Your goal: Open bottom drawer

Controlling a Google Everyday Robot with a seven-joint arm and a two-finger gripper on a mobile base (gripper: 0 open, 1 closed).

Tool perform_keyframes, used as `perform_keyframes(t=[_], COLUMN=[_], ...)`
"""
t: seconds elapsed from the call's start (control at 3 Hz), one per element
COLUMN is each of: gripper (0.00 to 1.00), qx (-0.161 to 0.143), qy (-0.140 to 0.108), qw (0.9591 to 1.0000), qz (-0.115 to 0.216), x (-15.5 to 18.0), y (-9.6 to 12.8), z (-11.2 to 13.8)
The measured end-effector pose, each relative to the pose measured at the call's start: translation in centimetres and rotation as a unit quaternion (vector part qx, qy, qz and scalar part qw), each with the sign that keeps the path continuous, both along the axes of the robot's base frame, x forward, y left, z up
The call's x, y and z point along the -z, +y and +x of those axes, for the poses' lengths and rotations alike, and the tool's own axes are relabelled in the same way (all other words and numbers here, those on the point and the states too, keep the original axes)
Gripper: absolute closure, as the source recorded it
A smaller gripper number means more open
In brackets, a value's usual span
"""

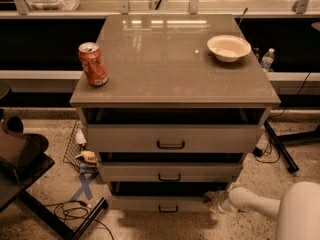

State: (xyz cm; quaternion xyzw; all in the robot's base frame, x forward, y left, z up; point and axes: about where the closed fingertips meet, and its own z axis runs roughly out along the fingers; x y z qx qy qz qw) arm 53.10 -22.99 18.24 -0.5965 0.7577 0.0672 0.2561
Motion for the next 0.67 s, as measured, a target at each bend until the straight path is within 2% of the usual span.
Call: perform_keyframes(t=[0.33, 0.67], gripper=[1.00, 1.00], qx=[0.000, 0.000], qy=[0.000, 0.000], qw=[1.0000, 1.0000], qz=[0.000, 0.000], x=[-0.57, -0.74], y=[0.01, 0.01], z=[0.00, 0.00])
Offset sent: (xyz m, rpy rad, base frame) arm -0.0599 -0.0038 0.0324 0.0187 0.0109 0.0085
